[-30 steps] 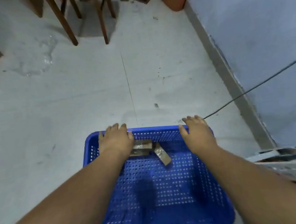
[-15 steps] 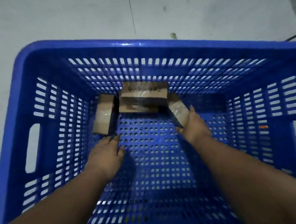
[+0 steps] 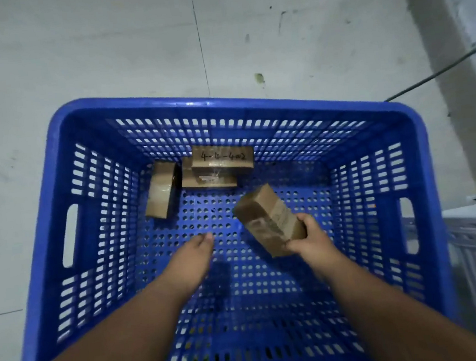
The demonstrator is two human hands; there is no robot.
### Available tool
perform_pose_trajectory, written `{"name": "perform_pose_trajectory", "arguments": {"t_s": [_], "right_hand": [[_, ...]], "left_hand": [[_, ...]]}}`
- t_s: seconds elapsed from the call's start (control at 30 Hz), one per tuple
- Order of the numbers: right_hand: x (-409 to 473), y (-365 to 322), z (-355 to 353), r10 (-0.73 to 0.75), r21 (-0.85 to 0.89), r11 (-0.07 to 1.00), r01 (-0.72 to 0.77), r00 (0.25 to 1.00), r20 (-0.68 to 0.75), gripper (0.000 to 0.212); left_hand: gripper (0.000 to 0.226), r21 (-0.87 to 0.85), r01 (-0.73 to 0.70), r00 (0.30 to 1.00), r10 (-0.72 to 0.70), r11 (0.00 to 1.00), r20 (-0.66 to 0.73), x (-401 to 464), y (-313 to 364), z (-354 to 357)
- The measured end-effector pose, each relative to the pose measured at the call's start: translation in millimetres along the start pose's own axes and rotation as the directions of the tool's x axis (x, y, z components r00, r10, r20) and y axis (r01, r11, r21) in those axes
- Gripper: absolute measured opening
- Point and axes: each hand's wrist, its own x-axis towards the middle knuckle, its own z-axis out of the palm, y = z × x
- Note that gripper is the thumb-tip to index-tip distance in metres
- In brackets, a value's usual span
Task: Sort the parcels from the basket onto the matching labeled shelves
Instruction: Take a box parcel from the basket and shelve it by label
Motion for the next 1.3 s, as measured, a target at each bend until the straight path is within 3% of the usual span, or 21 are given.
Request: {"name": "perform_pose_trajectory", "arguments": {"t_s": [0.07,0.13,0.27,0.37,0.47,0.53,0.6,0.8,0.93,1.17,1.3], "right_hand": [[-23,-11,-2,-0.141,-0.060,0.988,0.145,0.988,0.061,0.067],[-48,-31,-3,-0.268,-0.148,0.948,0.281,0.958,0.101,0.071],[-99,-84,-8,-0.462,-0.186,0.860,0.475,0.880,0.110,0.071],[-132,-120,-18,-0.491,-0.144,0.856,0.497,0.868,0.075,0.086],[-168,-153,-28,-0.382,0.280,0.889,0.363,0.924,0.012,0.075],[-197,-172,-26,-0.342,0.503,0.828,0.246,0.934,0.106,0.056],[-228,-188,-20,-0.401,0.448,0.847,0.286,0.897,0.185,0.049],[-305,-269,-28,-0.550,0.284,0.810,0.513,0.833,0.063,0.060],[-372,-360,-45,-0.667,0.244,0.723,0.647,0.745,0.003,0.052],[-575,-541,-89,-0.926,0.261,0.356,0.897,0.376,-0.026,0.046],[-703,-606,-108,-0.967,0.223,0.228,0.948,0.247,-0.057,0.043]], "left_hand": [[0.054,-0.354,0.113,0.994,-0.106,0.928,0.039,-19,21,0],[0.061,-0.545,0.215,0.976,-0.168,0.810,0.136,-41,40,-6],[0.043,-0.487,0.271,0.941,-0.121,0.830,0.317,-88,70,-18],[0.030,-0.539,0.085,0.978,0.032,0.838,0.204,-112,85,-29],[0.024,-0.634,-0.124,0.975,0.214,0.763,0.067,-147,106,-38],[0.023,-0.665,-0.240,0.946,0.324,0.707,0.002,-172,118,-38],[0.028,-0.668,-0.344,0.909,0.413,0.660,-0.060,-200,134,-41],[0.041,-0.554,-0.541,0.804,0.581,0.632,-0.122,-288,195,-81],[0.041,-0.468,-0.711,0.665,0.718,0.525,-0.206,-378,258,-133],[0.047,-0.319,-0.931,0.290,0.891,0.177,-0.350,-608,357,-226],[0.046,-0.245,-0.969,0.110,0.931,0.023,-0.348,-747,383,-260]]}}
